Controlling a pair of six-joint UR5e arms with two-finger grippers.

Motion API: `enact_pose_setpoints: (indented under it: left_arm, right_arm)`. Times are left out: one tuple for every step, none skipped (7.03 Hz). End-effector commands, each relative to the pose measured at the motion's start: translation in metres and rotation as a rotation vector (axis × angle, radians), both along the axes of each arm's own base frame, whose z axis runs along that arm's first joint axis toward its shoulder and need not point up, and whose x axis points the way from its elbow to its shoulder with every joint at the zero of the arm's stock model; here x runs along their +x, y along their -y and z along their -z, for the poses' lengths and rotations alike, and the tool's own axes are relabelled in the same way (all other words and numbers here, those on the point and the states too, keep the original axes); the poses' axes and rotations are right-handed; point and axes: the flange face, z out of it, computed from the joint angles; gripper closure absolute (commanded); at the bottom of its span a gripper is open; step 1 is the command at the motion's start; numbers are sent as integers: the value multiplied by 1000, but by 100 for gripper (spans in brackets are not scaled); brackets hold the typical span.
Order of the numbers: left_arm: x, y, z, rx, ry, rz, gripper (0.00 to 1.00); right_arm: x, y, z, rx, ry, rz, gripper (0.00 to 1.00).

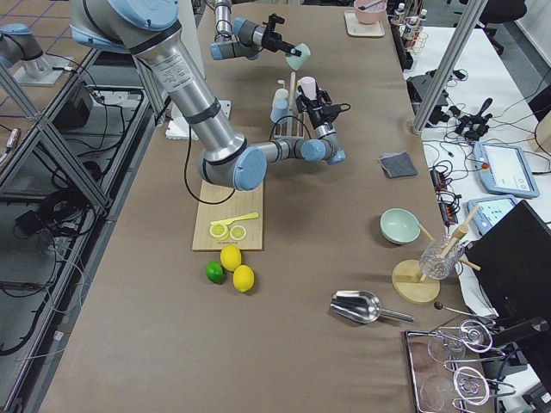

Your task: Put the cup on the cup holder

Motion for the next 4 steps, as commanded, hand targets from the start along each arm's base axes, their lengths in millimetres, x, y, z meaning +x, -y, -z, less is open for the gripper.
enact_pose_setpoints:
  left_arm:
    - [13, -26, -3, -26, 6, 6, 83]
    - [16, -26, -8, -29, 18, 9, 83]
    - [20, -26, -10, -31, 26, 8, 83]
    - [24, -24, -12, -31, 33, 10, 83]
  right_arm:
    - [-7, -7, -1, 1, 2, 2, 80]
    - [-11, -10, -3, 2, 2, 3, 80]
    - [-13, -13, -5, 1, 0, 5, 80]
    - [-16, -16, -9, -4, -6, 10, 80]
